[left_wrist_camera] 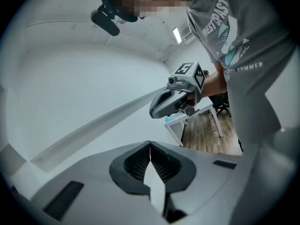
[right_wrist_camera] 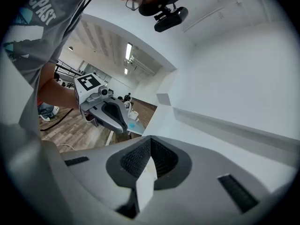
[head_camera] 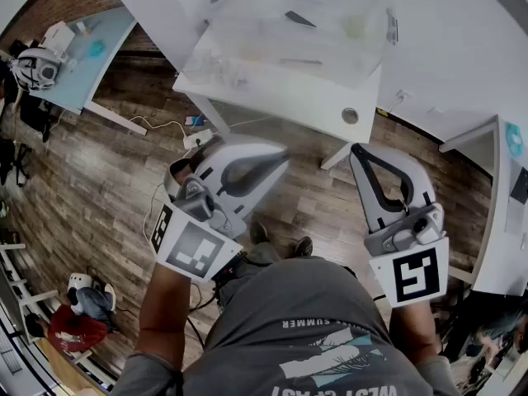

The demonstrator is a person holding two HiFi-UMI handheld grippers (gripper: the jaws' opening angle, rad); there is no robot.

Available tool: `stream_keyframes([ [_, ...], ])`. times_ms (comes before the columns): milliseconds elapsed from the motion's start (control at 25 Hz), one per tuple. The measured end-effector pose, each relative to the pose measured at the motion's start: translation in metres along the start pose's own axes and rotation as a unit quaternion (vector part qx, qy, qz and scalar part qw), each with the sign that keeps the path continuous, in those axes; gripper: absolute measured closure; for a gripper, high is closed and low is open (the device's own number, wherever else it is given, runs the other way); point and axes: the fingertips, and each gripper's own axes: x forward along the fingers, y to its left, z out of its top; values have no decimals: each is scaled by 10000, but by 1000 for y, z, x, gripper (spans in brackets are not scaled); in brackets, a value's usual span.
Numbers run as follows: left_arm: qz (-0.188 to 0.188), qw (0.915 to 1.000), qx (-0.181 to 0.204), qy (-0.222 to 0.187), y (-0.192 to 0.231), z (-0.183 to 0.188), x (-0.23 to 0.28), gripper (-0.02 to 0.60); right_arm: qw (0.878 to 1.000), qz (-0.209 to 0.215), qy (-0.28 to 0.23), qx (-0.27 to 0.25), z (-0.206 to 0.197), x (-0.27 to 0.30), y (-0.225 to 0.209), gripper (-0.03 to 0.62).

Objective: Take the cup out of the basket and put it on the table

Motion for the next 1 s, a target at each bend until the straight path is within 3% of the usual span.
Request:
stream_keyframes([
  [280,-152,9998,101,26,1,-18,-12,571,10000,-44,68,43,4,14,7,583],
  [1000,-219,9992,-123,-299,33,-36,-31,571,9977,-535,198,361,10,46,6,582],
])
